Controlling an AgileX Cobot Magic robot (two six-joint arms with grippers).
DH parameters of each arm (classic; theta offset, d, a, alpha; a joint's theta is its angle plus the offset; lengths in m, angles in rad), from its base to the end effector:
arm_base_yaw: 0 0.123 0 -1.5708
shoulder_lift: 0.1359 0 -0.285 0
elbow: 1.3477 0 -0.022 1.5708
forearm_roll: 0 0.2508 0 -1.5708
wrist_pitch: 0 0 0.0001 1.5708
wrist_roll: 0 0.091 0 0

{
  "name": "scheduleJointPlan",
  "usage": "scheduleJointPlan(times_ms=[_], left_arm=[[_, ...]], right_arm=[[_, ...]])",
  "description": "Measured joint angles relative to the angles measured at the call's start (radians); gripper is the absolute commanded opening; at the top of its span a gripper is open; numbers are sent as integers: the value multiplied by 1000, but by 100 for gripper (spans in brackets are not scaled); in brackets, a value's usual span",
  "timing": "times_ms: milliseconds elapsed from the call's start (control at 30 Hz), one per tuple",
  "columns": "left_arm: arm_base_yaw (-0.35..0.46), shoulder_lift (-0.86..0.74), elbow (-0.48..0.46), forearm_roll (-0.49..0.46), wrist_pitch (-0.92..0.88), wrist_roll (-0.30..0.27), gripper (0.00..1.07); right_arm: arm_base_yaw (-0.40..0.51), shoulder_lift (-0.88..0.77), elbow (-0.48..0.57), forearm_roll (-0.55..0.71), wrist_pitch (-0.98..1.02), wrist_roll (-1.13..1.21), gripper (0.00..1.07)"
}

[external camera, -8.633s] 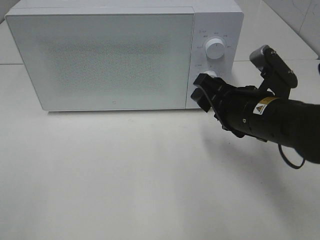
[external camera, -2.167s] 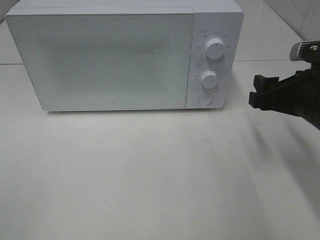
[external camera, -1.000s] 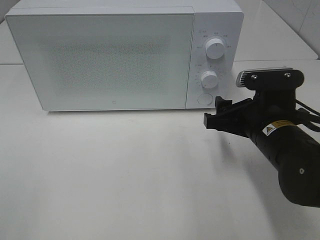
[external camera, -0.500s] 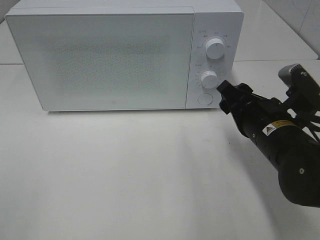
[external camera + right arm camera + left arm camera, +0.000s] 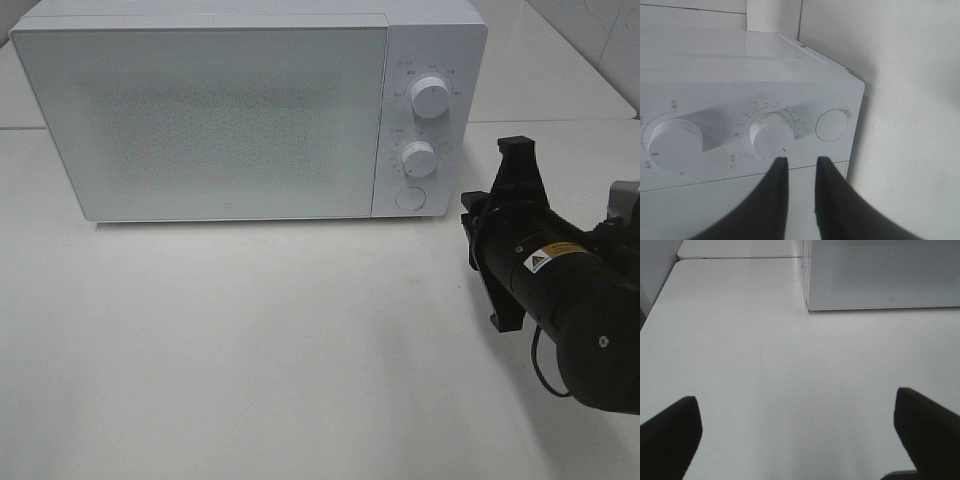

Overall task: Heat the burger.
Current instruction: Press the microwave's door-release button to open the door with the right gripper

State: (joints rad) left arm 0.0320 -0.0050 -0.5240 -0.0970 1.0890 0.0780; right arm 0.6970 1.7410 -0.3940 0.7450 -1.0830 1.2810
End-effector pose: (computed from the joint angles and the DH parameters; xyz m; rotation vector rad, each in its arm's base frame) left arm -0.0096 -0.0081 0.2819 0.0547 2.0394 -0.0470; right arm 0.2289 0.1206 0.1401 1.3108 1.4557 1.0522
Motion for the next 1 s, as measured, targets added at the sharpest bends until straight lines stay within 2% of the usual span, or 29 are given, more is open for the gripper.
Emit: scheduleJointPlan(times_ms=[100, 533, 1000], left_arm=[[0, 0, 0, 0, 0, 0, 99], [0, 0, 0, 0, 0, 0, 99], [0, 0, 0, 0, 0, 0, 99]], right_arm=[[0, 0, -2, 0, 35, 20, 0], [0, 50, -28, -1, 54, 28, 0], [-27, 169, -159, -46, 76, 50, 0]])
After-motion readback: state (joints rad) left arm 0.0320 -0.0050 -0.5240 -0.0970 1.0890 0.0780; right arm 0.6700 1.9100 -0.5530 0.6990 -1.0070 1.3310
